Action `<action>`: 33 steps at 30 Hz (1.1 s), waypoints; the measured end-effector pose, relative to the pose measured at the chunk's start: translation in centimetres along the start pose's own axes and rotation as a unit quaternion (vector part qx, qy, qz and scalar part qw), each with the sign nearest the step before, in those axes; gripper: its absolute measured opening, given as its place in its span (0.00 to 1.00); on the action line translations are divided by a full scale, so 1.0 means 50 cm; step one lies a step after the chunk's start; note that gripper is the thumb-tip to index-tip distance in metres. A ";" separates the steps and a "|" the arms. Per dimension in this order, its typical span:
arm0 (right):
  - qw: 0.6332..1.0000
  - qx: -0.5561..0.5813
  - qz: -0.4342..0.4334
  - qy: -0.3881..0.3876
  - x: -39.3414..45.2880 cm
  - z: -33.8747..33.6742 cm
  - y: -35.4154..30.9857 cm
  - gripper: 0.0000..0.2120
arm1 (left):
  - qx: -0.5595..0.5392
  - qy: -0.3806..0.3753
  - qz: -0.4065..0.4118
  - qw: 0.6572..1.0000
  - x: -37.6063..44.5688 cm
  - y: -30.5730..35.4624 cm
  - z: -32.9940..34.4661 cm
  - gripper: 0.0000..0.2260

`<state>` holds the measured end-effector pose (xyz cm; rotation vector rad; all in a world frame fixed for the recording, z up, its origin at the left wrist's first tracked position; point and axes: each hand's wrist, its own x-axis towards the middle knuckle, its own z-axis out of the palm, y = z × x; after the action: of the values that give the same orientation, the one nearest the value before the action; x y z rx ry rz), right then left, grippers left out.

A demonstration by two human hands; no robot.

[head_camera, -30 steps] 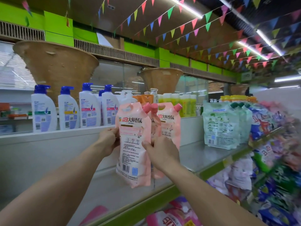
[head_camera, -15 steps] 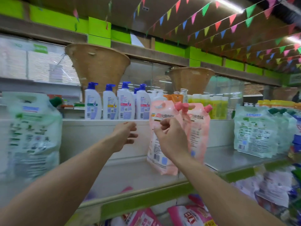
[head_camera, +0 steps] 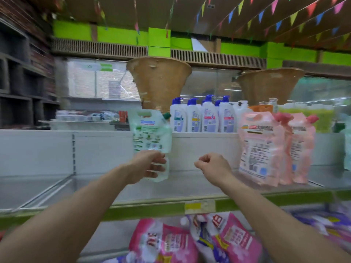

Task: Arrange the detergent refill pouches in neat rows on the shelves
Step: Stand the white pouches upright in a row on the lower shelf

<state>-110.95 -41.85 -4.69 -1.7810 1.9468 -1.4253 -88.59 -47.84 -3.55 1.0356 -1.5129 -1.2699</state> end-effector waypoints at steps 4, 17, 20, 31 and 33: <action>1.000 0.015 0.004 -0.019 -0.041 0.047 -0.071 0.08 | 0.019 0.050 0.016 0.998 -0.052 0.010 -0.123 0.09; 0.992 0.110 0.021 -0.059 0.070 0.119 -0.109 0.33 | 0.019 0.138 0.020 0.990 0.045 0.002 -0.205 0.07; 0.986 0.146 0.036 -0.077 0.123 0.142 -0.109 0.33 | 0.021 0.150 0.021 0.988 0.098 0.011 -0.202 0.10; 0.979 0.181 -0.008 -0.089 0.155 0.205 -0.104 0.04 | -0.053 0.111 0.027 0.992 0.188 -0.016 -0.196 0.15; 0.980 0.187 -0.010 -0.067 0.140 0.203 -0.105 0.03 | -0.068 0.094 0.046 0.992 0.184 -0.013 -0.201 0.14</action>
<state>-102.67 -52.26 -3.23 -1.6745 1.4816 -1.5133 -81.29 -59.32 -2.29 0.9580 -1.2981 -1.1587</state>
